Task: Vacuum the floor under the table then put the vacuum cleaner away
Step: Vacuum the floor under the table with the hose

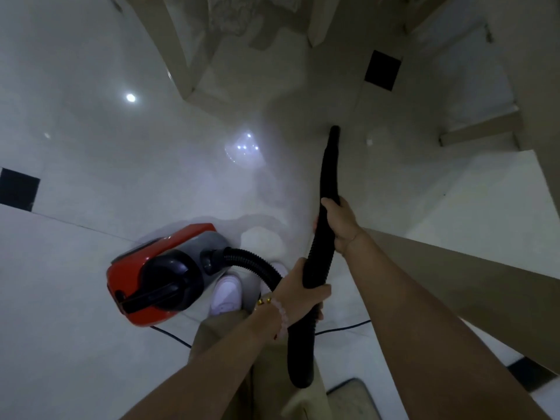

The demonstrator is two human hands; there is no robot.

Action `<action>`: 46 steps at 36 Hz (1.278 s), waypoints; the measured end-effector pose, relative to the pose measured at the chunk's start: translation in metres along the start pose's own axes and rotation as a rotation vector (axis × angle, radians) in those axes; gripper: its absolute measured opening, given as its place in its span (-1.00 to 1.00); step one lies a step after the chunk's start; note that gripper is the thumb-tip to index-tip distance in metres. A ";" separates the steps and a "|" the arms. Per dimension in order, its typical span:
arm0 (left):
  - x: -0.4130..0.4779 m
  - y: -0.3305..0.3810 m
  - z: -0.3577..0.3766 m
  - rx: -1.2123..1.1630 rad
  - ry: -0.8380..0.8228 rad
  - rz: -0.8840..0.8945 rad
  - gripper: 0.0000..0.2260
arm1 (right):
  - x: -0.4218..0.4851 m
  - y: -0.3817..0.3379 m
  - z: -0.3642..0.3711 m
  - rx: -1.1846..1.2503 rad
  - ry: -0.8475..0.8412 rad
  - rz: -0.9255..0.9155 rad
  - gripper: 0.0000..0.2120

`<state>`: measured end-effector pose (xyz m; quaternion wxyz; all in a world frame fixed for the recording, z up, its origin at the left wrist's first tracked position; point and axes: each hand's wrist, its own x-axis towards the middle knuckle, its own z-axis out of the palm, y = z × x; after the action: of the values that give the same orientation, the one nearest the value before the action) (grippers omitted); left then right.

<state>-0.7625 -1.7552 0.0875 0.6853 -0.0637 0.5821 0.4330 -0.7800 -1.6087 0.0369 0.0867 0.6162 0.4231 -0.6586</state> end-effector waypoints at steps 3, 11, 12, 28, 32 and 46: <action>-0.006 -0.013 0.005 -0.008 -0.006 -0.010 -0.82 | -0.012 0.010 -0.005 0.032 -0.005 0.022 -0.86; -0.014 -0.031 0.011 0.121 -0.011 0.005 -0.82 | -0.021 0.043 -0.023 0.201 0.170 0.080 -0.94; -0.014 -0.030 0.011 0.131 -0.015 0.005 -0.83 | -0.022 0.044 -0.025 0.223 0.183 0.083 -0.94; 0.006 0.005 0.011 0.092 -0.027 0.011 -0.83 | 0.006 0.014 -0.031 0.249 0.218 0.013 -0.80; 0.012 0.018 0.007 0.078 -0.035 -0.009 -0.80 | 0.016 0.004 -0.030 0.257 0.191 0.017 -0.77; 0.019 0.021 -0.002 0.085 -0.117 -0.106 -0.81 | 0.027 0.015 -0.026 0.226 0.458 0.009 -0.65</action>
<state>-0.7792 -1.7338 0.0790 0.7421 -0.0399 0.5548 0.3740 -0.7576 -1.5900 0.0093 -0.0777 0.7572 0.3526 -0.5444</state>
